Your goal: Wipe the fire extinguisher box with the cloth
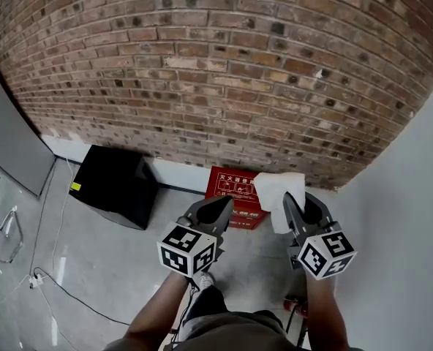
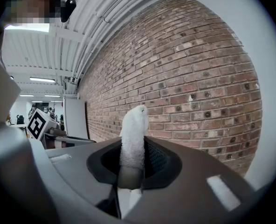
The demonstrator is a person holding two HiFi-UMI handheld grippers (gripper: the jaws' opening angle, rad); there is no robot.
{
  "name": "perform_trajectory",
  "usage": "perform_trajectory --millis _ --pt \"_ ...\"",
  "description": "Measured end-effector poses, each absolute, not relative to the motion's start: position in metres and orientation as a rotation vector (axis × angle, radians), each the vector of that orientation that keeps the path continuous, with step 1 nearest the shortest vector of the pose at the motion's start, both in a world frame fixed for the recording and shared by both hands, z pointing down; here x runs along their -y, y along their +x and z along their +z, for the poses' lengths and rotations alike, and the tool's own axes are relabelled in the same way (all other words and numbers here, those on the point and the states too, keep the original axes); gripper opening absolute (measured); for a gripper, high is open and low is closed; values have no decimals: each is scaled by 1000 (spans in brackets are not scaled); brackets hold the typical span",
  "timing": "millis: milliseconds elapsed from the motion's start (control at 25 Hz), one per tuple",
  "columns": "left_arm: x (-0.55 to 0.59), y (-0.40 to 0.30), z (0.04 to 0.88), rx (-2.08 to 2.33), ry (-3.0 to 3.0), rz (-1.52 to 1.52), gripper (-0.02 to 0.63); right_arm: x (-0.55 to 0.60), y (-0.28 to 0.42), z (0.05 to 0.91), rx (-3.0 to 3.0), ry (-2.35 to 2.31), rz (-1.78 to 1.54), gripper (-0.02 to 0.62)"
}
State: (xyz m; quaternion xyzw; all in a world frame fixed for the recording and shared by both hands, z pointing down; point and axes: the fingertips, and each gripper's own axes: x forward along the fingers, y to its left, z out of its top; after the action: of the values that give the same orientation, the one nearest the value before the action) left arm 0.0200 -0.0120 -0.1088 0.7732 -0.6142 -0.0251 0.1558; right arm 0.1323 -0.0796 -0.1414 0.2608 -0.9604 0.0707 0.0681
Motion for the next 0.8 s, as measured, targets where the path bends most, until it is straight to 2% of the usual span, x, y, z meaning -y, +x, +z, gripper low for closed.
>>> perform_trajectory --millis 240,480,800 --pt "50 -14 -90 1698 2230 -59 0 121 116 -122 2798 889 239 95" --pt "90 -11 -47 1672 2182 -4 0 171 118 -77 2717 878 250 95" --pt "155 15 46 1790 1995 13 0 288 121 63 2618 673 152 95"
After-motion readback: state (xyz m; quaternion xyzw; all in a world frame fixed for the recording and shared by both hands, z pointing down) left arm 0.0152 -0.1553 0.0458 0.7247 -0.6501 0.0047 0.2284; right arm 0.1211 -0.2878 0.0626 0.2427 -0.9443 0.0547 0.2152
